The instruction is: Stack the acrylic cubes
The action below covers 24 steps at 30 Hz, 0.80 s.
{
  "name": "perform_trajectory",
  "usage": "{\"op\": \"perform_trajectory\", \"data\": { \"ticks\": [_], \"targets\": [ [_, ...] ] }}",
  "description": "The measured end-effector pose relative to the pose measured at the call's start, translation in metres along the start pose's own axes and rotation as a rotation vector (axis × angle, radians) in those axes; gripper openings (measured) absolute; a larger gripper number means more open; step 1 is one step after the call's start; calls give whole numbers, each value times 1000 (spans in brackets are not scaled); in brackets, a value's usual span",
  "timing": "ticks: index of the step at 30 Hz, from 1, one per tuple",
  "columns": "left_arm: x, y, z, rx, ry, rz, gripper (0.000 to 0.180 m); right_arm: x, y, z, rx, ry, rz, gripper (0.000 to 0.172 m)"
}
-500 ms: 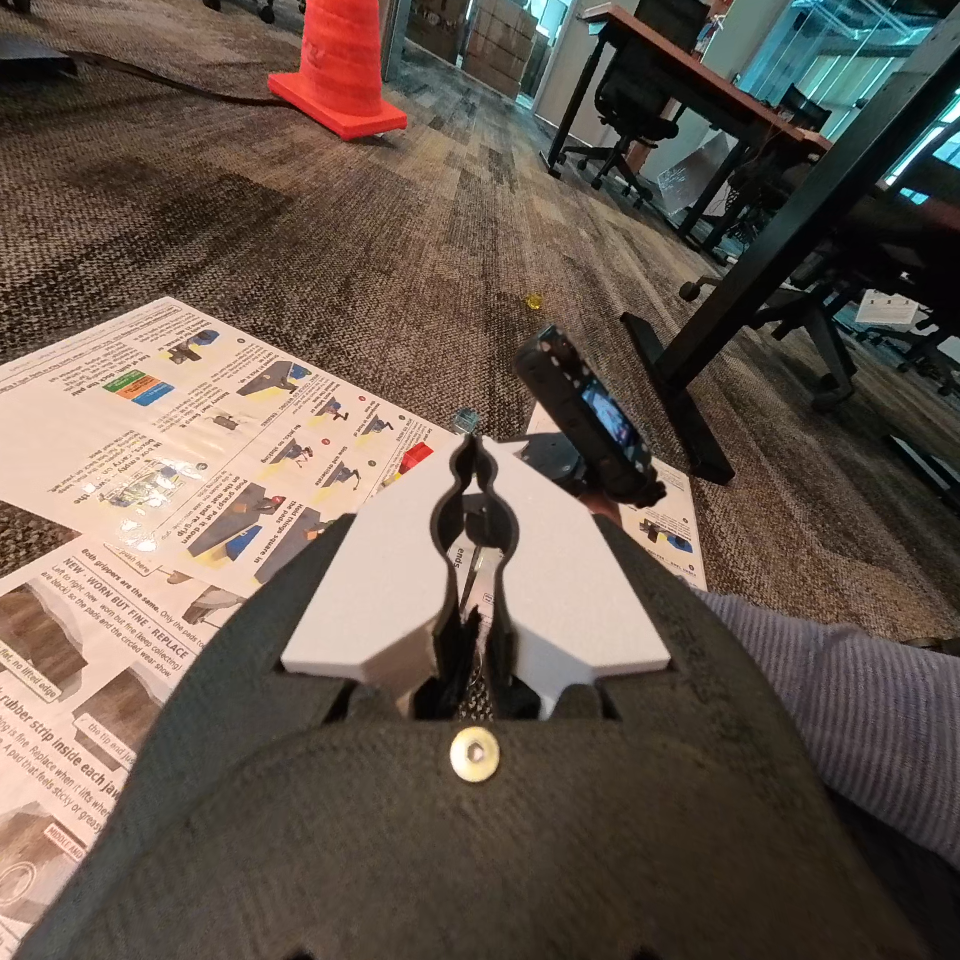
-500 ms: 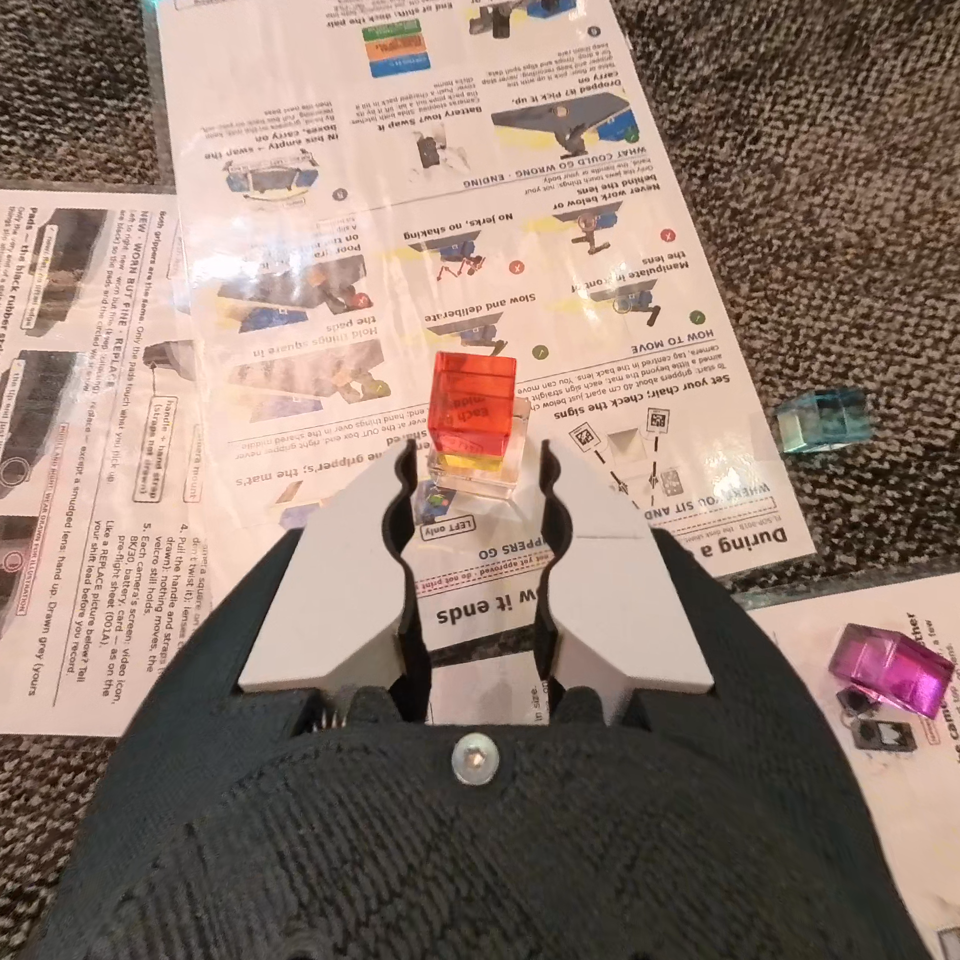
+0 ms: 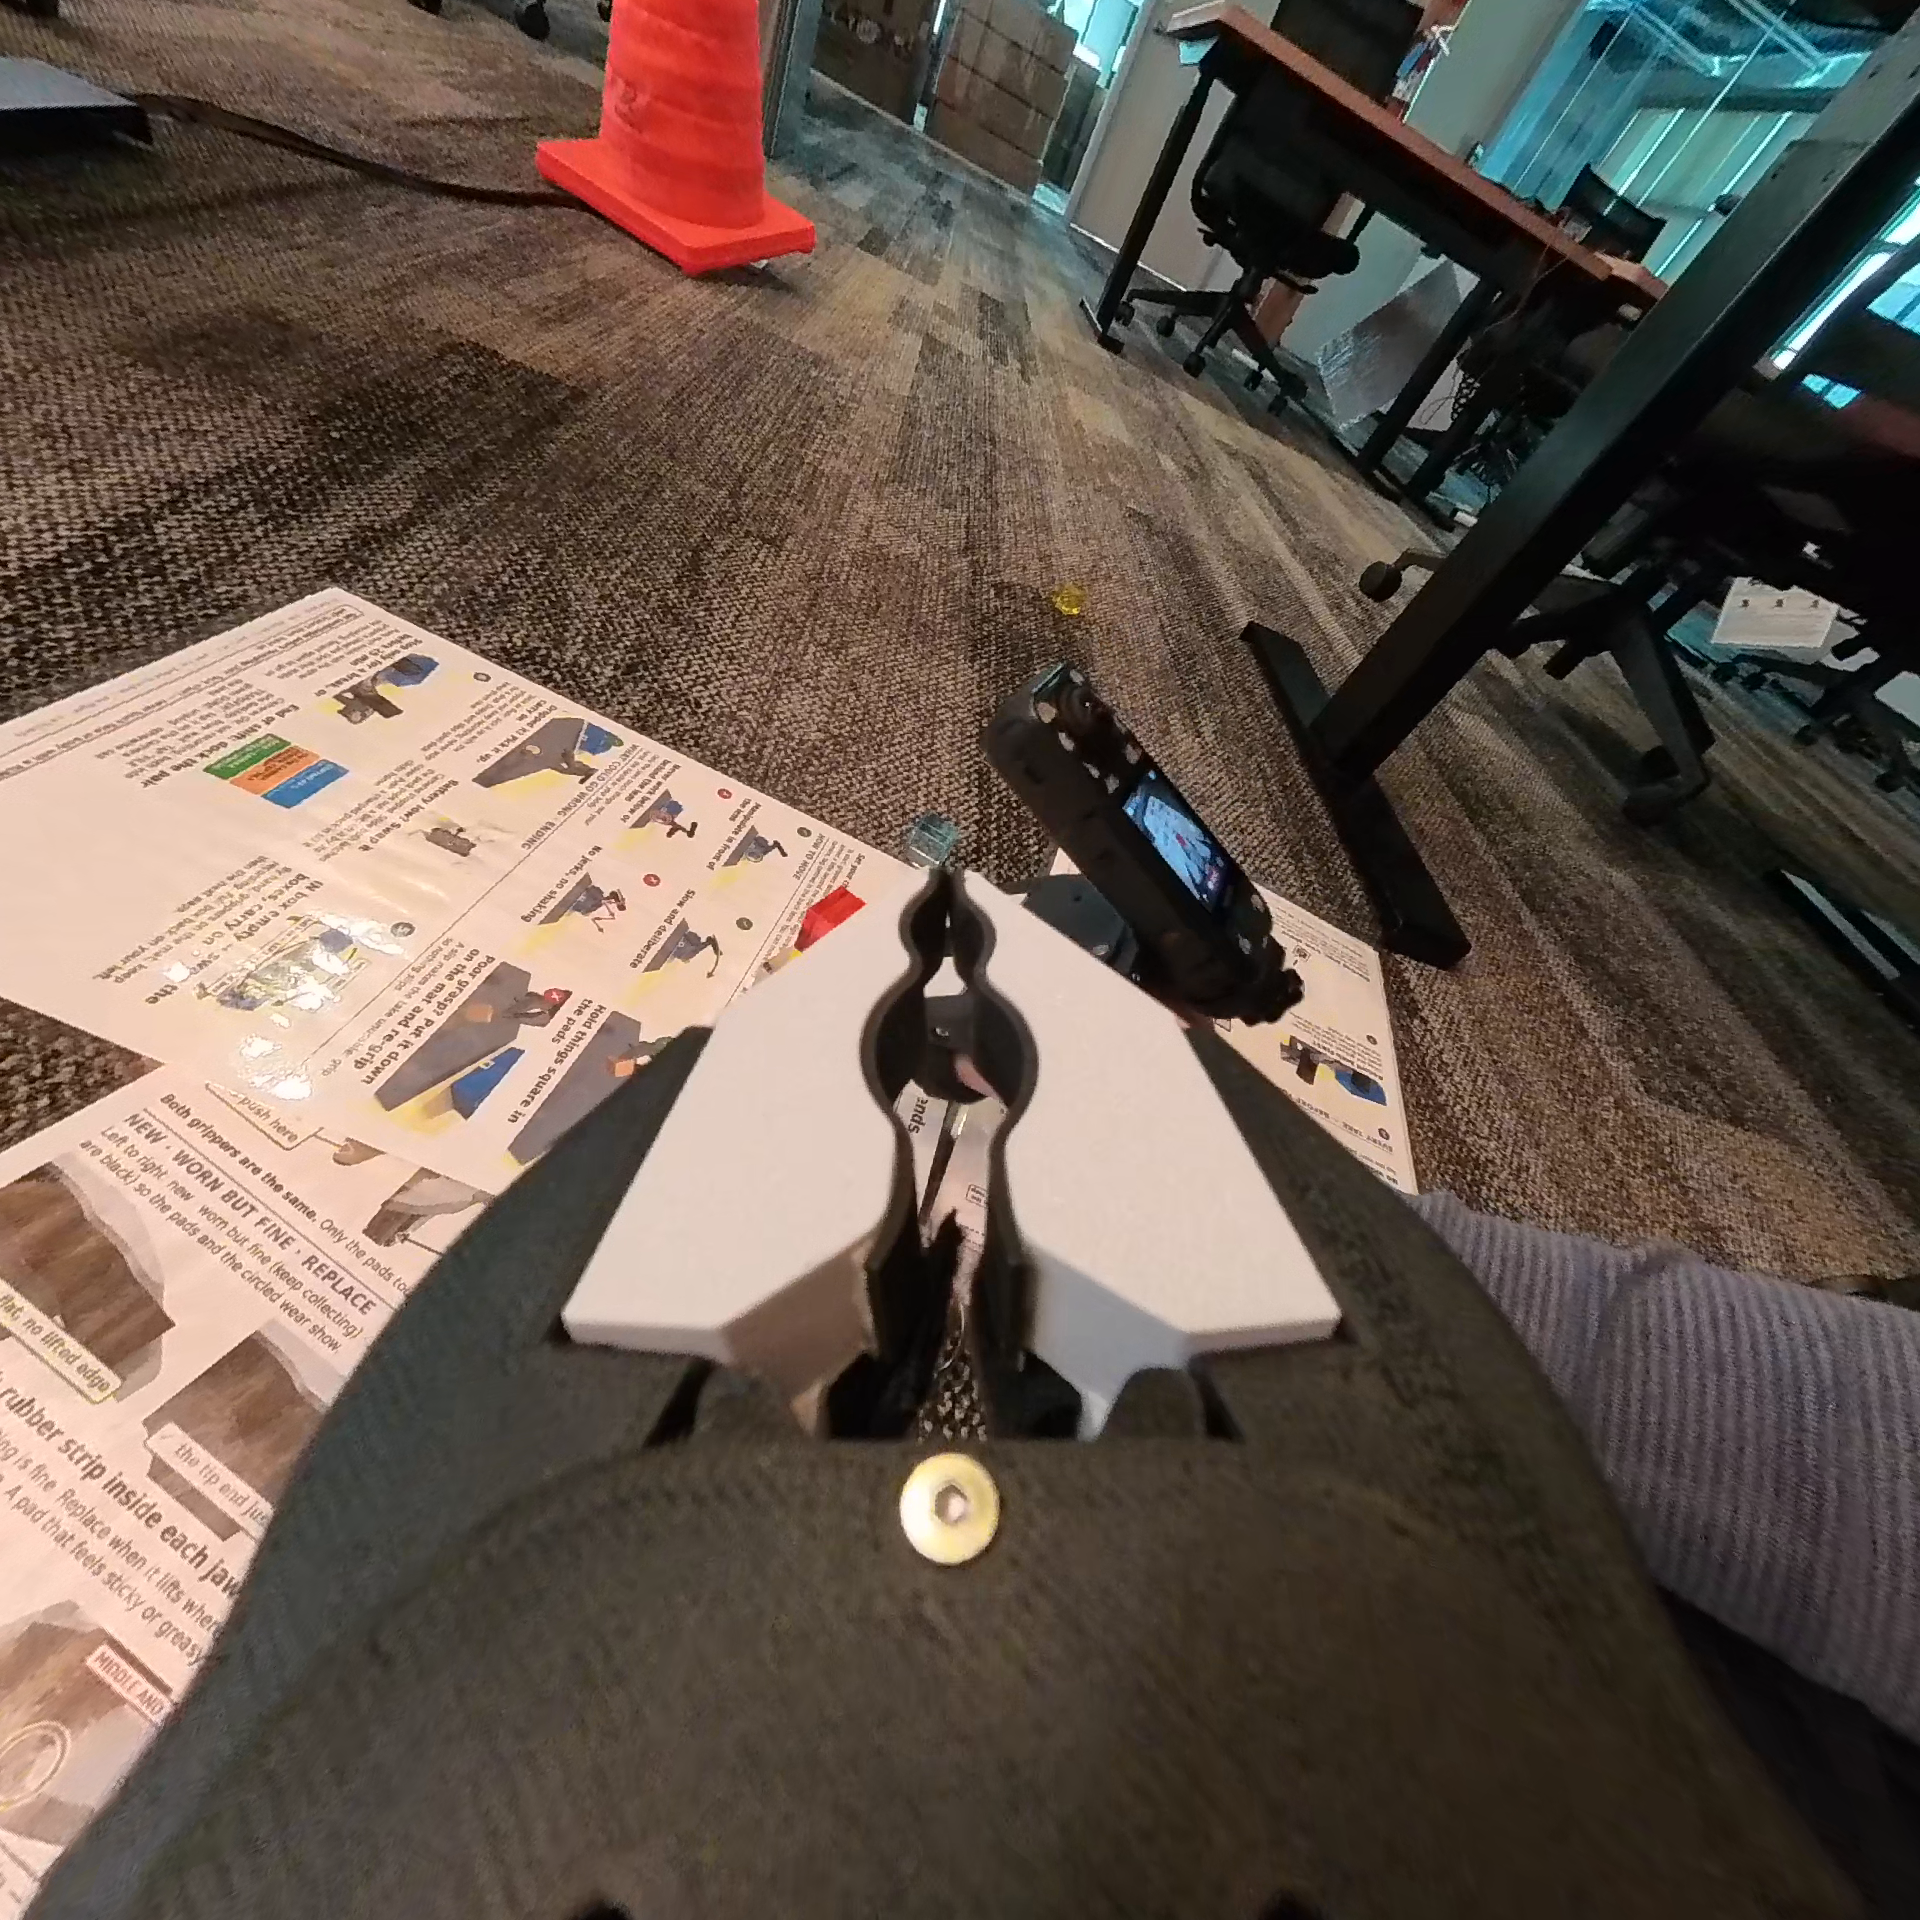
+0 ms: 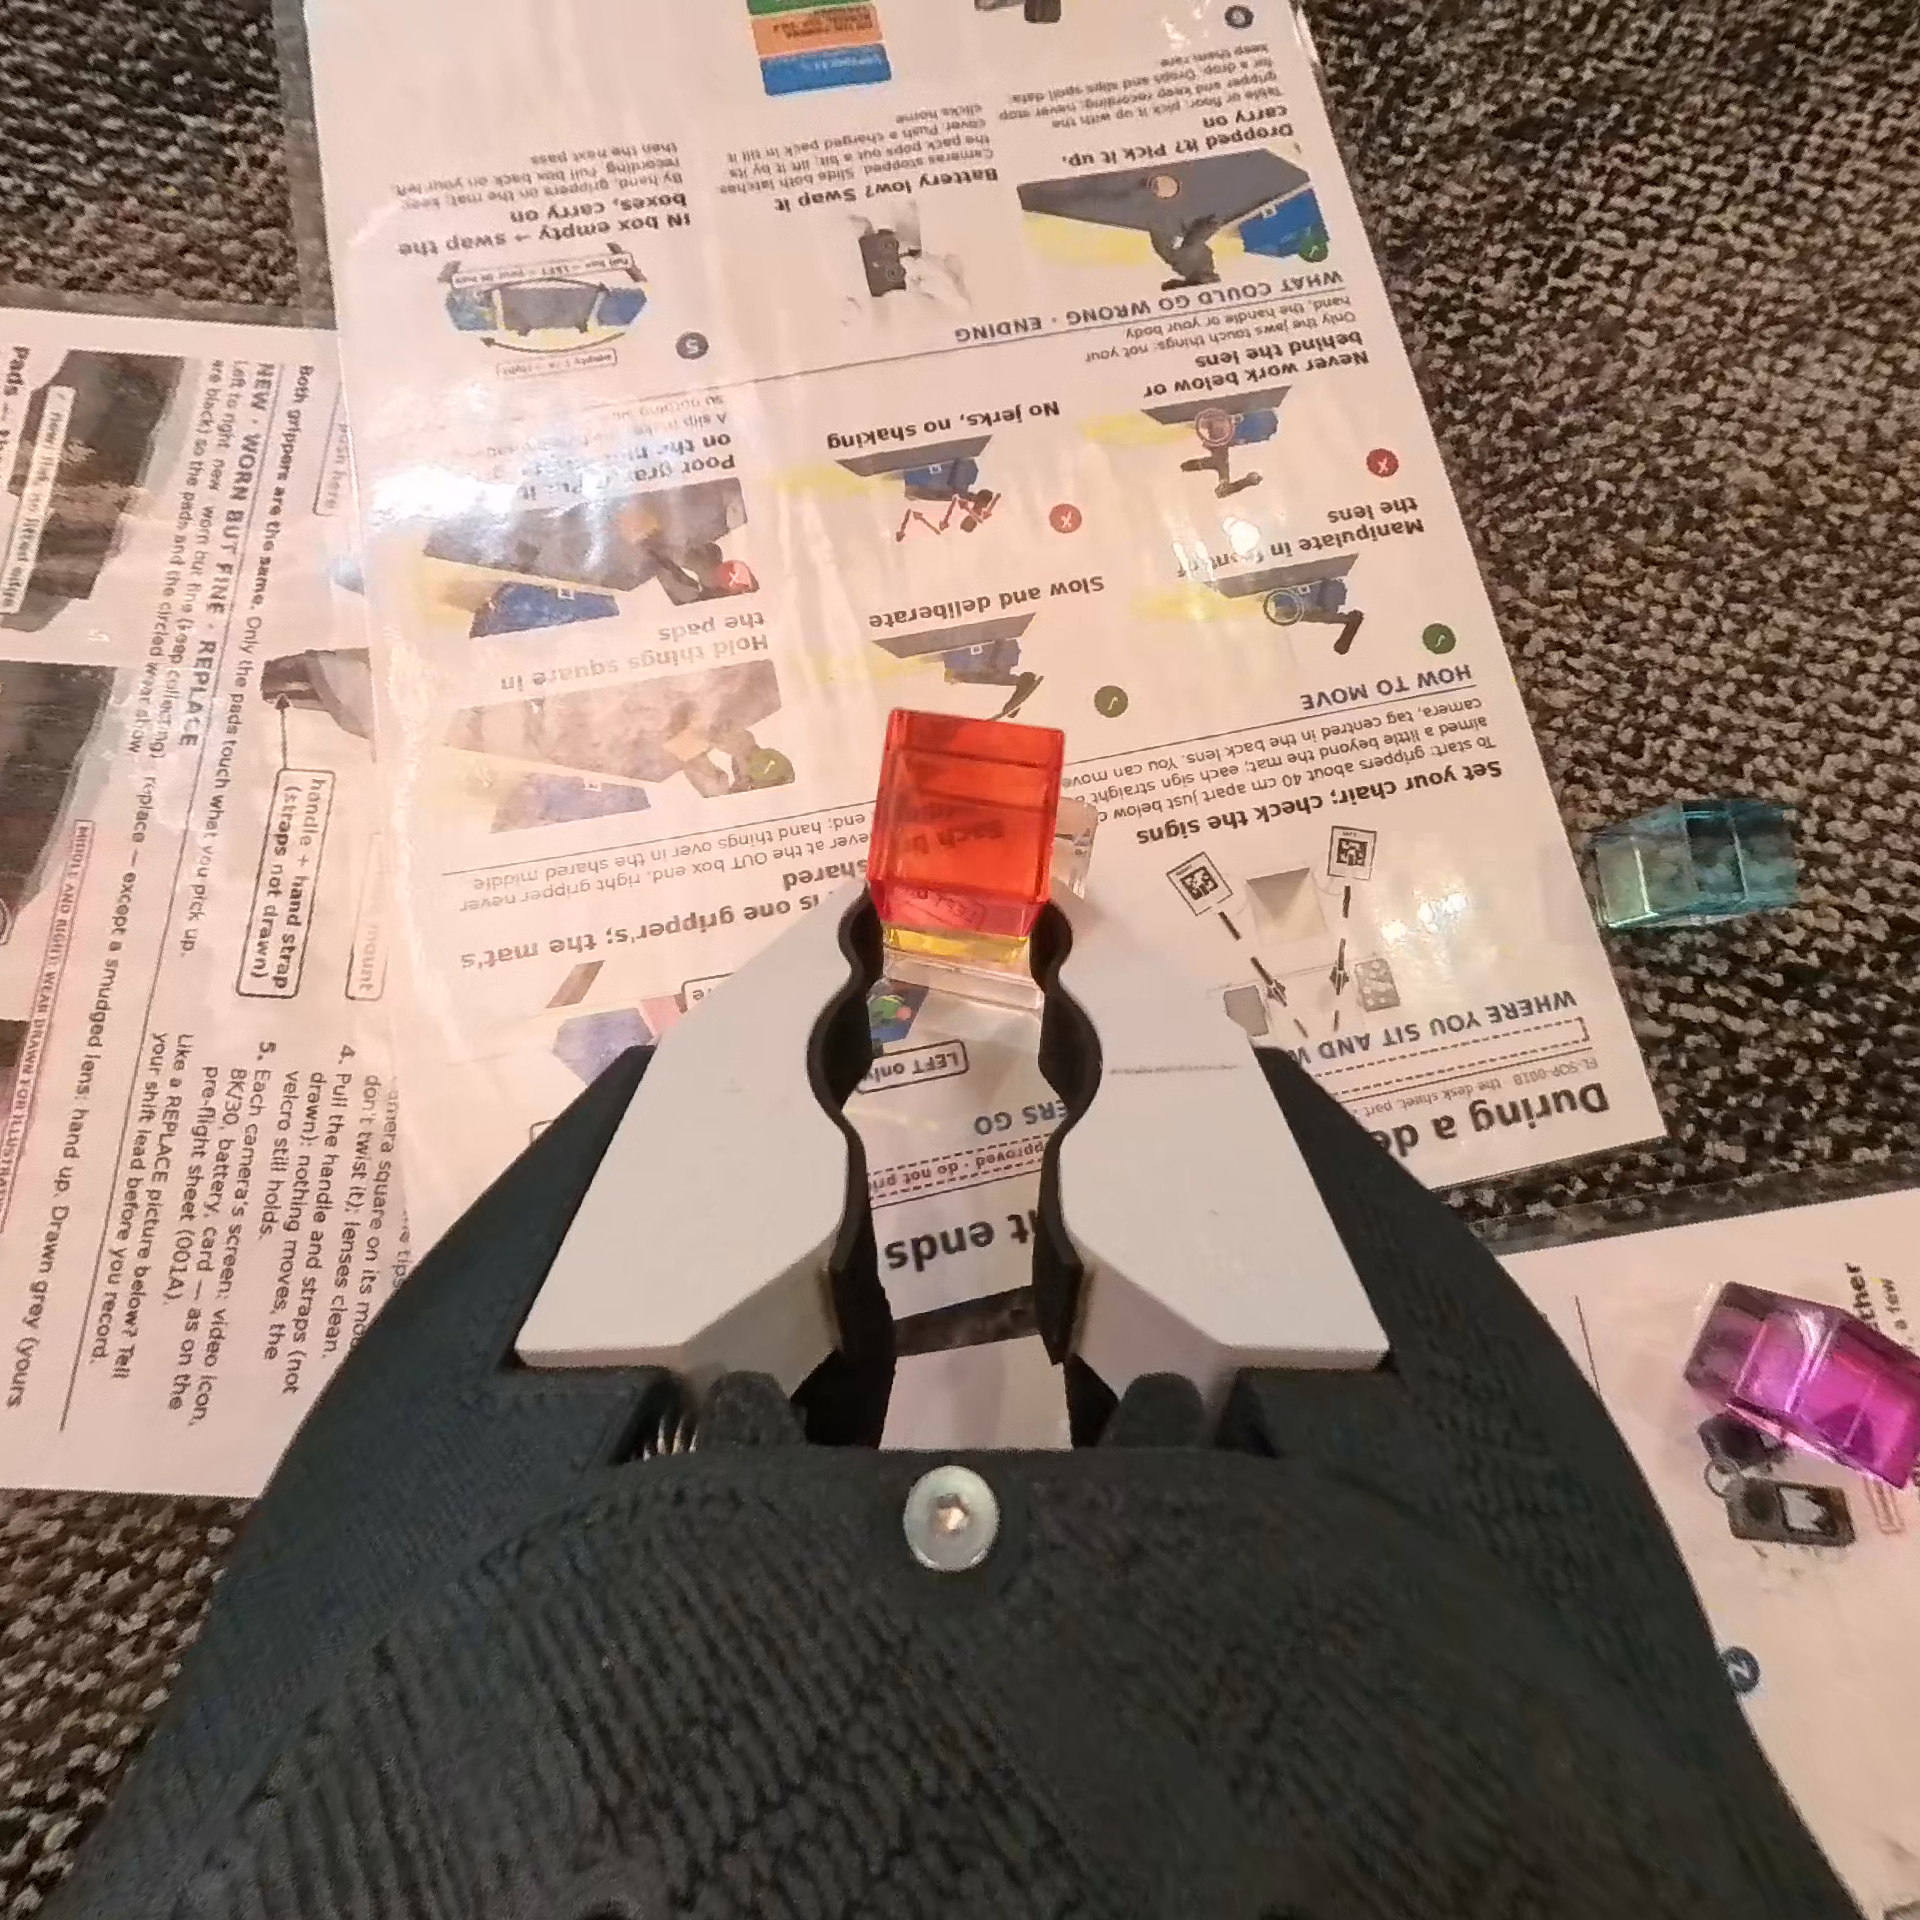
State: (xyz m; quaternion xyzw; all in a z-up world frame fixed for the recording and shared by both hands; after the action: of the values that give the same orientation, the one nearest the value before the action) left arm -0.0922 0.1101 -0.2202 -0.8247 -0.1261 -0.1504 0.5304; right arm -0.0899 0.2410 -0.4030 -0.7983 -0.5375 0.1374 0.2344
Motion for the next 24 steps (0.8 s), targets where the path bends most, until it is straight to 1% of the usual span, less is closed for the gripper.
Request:
{"op": "perform_trajectory", "data": {
  "ticks": [2,3,4,6,9,12,13,14,16,18,20,24],
  "targets": [
    [0,0,0,0,0,0,0,0,0,0,0,-1,3,26],
    [0,0,0,-1,0,0,0,0,0,-1,4,-3,2,29],
    [0,0,0,-1,1,0,0,0,1,-2,8,-6,2,40],
    [0,1,0,-2,-1,0,0,2,5,-9,18,-10,1,54],
    [-2,2,0,-2,0,-10,0,17,18,-28,76,26,-68,57],
    [-2,1,0,2,12,-28,0,61,39,-45,111,204,-145,52],
    [-2,1,1,1,14,-29,0,81,48,-48,104,272,-118,49],
    [-2,1,1,-1,14,-28,0,101,59,-50,85,313,-53,45],
    [-1,1,1,-1,14,-25,0,131,81,-49,55,328,130,46],
    [-1,1,1,1,14,-25,0,156,95,-50,60,350,265,47],
    [-2,1,1,1,12,-27,0,169,97,-48,80,327,327,47],
    [-3,2,2,-6,11,-30,0,179,101,-27,36,260,381,52]
  ]
}}
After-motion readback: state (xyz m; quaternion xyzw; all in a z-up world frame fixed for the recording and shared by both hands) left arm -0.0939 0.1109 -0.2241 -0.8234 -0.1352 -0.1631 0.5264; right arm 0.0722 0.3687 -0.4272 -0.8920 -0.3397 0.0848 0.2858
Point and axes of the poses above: each gripper's, where its closed fingertips meet, z out along the fingers, y out of its underside, x = y × z across the jaws, the point moved 1 cm from there along -z, back along the fingers, and after that the axes turned 11 degrees about -x, right-handed, at the moved point
